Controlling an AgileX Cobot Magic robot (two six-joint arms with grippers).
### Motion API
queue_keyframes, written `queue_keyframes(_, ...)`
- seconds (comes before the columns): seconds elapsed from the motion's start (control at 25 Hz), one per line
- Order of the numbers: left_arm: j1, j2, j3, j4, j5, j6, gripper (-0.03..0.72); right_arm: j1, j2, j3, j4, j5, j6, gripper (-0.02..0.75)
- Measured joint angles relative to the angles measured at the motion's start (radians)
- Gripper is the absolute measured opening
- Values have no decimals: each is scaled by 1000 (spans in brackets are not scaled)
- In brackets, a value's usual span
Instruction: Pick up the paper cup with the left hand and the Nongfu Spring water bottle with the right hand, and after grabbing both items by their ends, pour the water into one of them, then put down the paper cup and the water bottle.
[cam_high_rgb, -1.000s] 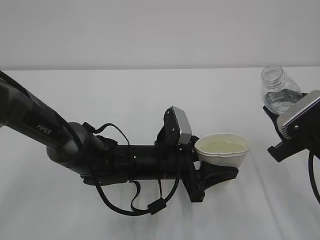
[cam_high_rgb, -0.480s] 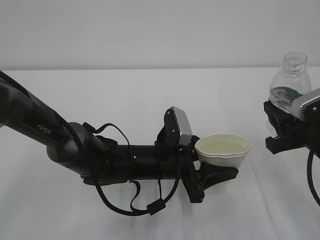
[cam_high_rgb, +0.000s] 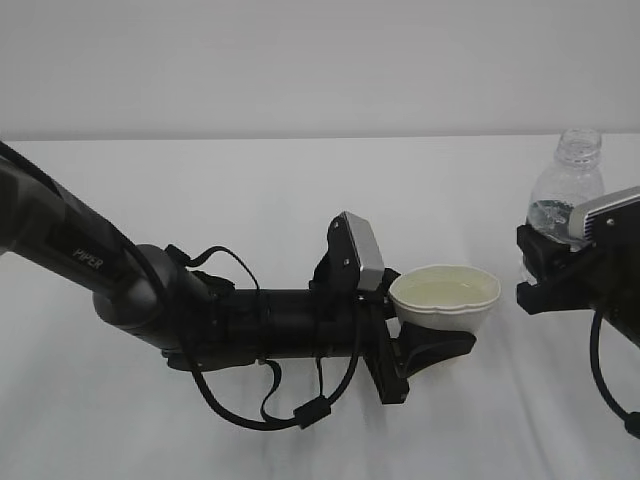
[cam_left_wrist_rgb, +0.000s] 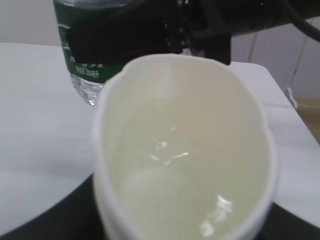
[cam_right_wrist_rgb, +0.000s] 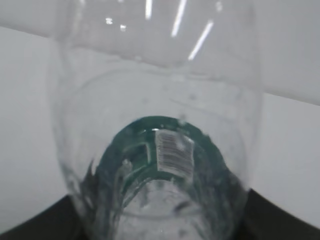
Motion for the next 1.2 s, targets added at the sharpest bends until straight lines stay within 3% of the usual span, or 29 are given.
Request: queue_keyframes(1.2,0,0,0,-6,6,3,391,0,290,-275,50,0,220,377)
